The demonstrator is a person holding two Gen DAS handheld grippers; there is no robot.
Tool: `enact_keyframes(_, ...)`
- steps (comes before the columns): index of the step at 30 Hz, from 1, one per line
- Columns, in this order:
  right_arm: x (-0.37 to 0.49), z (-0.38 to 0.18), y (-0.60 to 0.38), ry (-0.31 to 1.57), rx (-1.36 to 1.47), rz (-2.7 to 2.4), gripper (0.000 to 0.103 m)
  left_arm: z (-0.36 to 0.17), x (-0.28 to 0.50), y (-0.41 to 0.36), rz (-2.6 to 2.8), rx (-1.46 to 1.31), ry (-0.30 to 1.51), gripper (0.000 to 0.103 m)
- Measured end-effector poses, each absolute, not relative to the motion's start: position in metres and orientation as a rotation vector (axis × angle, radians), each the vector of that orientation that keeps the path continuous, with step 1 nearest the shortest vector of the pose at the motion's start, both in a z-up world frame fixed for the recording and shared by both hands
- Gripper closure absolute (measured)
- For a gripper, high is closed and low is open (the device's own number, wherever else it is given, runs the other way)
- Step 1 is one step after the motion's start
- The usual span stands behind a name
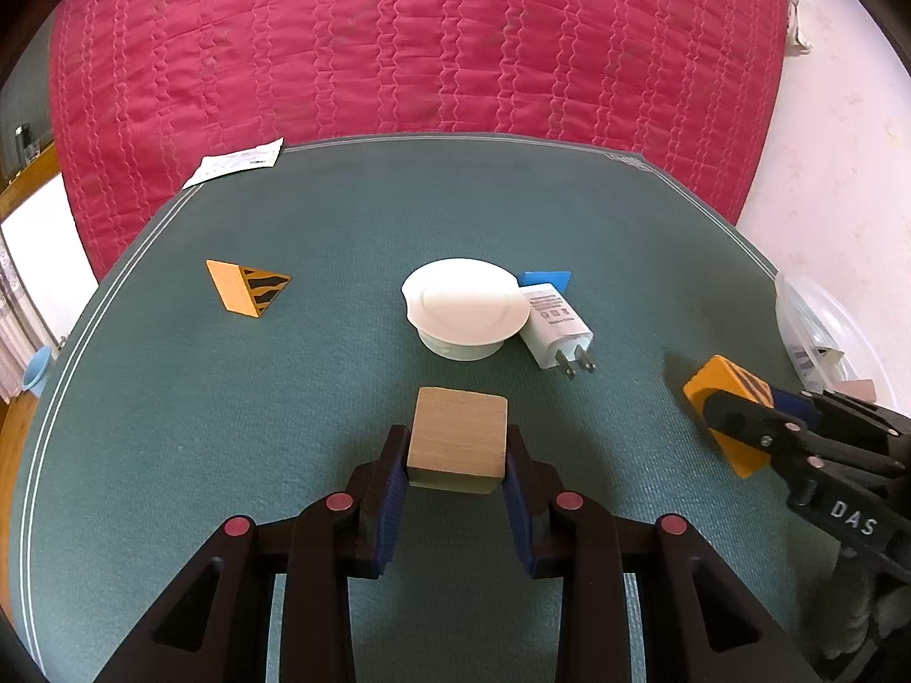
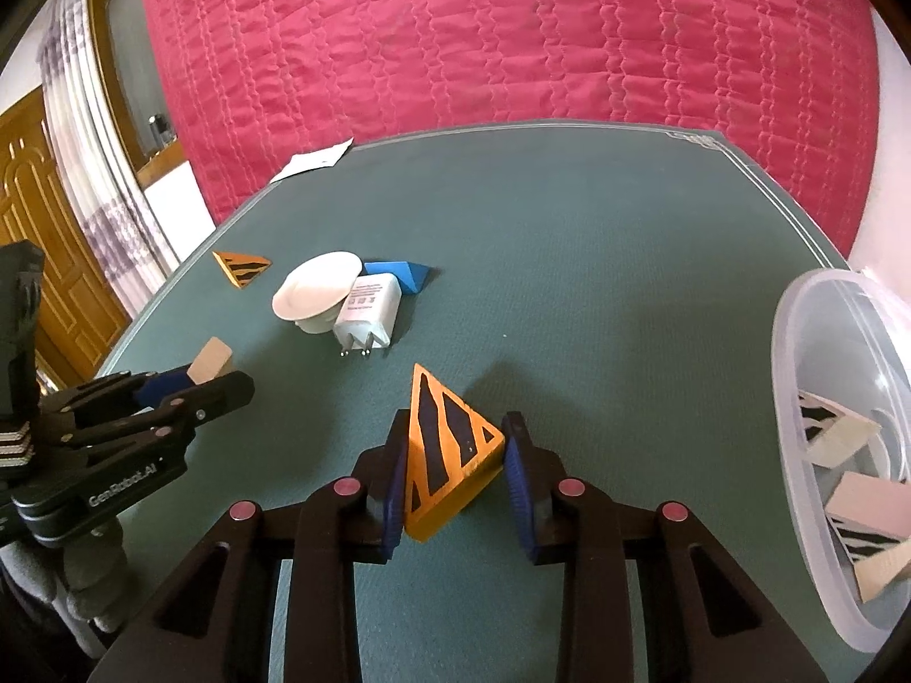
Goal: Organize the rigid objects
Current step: 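Carry the triangle into the clear bowl and open the right gripper while the left holds the cube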
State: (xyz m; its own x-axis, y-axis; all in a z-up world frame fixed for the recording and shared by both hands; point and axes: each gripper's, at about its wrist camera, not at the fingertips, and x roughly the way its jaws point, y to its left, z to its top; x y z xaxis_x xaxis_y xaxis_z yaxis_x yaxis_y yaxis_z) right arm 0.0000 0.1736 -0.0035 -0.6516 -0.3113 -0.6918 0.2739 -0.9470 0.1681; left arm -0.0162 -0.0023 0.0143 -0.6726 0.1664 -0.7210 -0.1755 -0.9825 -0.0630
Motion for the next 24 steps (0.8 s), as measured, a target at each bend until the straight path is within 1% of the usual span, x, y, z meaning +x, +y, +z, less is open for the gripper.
enact_keyframes(16,0.024,0.016,0.214,-0.157,1.046,-2.656,0.072,0.015,-0.010,0.008,2.688,-1.159,0.031,0.070)
enact_keyframes(24,0.033,0.029,0.254,-0.236,1.006,-2.753,0.072,0.016,-0.007,0.013,2.675,-1.172,0.030,0.070)
